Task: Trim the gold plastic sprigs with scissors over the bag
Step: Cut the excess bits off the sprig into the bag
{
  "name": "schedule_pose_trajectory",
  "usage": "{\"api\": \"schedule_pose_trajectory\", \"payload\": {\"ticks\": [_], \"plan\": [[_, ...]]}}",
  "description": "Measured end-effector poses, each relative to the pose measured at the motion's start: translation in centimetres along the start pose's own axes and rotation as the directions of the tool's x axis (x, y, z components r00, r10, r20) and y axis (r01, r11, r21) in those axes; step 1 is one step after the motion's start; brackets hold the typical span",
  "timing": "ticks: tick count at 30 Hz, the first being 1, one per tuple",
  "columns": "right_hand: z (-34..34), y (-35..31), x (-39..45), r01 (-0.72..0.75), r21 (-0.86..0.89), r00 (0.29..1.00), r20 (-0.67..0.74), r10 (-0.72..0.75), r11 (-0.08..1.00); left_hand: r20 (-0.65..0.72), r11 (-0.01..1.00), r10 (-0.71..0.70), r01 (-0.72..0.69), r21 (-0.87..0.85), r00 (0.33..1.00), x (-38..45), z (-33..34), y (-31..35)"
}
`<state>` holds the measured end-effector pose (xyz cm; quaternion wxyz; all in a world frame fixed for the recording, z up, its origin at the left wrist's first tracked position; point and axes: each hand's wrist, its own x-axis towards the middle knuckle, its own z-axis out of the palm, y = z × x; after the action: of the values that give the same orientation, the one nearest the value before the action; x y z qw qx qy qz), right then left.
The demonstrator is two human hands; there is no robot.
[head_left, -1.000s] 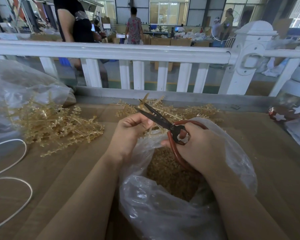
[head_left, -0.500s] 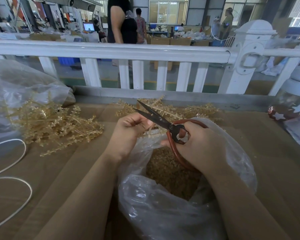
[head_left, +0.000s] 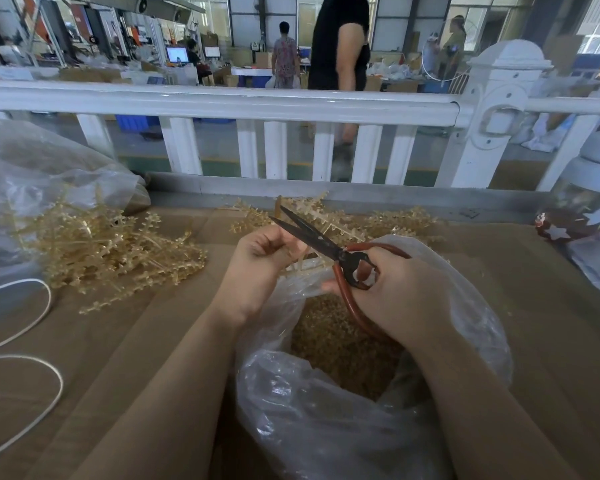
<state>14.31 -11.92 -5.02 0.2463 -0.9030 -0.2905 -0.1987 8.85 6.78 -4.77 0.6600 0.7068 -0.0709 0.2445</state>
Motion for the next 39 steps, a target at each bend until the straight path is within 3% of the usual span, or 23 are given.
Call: {"api": "schedule_pose_trajectory", "payload": {"ticks": [5,14,19,23,28,39], "plan": [[0.4,0.3,-0.2,0.002,0.026,1.0,-0.026,-0.002,1.0,-0.012,0.995,0.022,-0.023,-0.098,1.0,0.1,-0.3,-0.5],[0.3,0.5,-0.3,0.008,-0.026,0.998,-0.06,-0.009,1.0,-0.089,0.999,0.022,-0.025,-0.035,0.996,0.2,-0.2,-0.7],[0.4,0.5,-0.3,-0.001,-0.031,0.997,-0.077,-0.002,1.0,-0.108,0.985,0.009,-0.028,-0.172,0.994,0.2,-0.1,-0.7],[0.6,0.6,-0.2,-0.008,-0.021,0.997,-0.076,0.006,1.0,-0.082,0.988,0.026,-0.038,-0.147,0.996,0.3,-0.2,-0.7],[0.6,0.6,-0.3,0.007,-0.041,0.996,-0.092,-0.01,0.999,-0.154,0.987,-0.049,0.024,-0.16,0.987,0.4,-0.5,-1.2],[0.8,0.7,-0.2,-0.021,0.025,0.996,-0.086,0.023,0.999,-0.184,0.983,-0.002,-0.031,-0.18,0.983,0.5,-0.5,-1.2]]}}
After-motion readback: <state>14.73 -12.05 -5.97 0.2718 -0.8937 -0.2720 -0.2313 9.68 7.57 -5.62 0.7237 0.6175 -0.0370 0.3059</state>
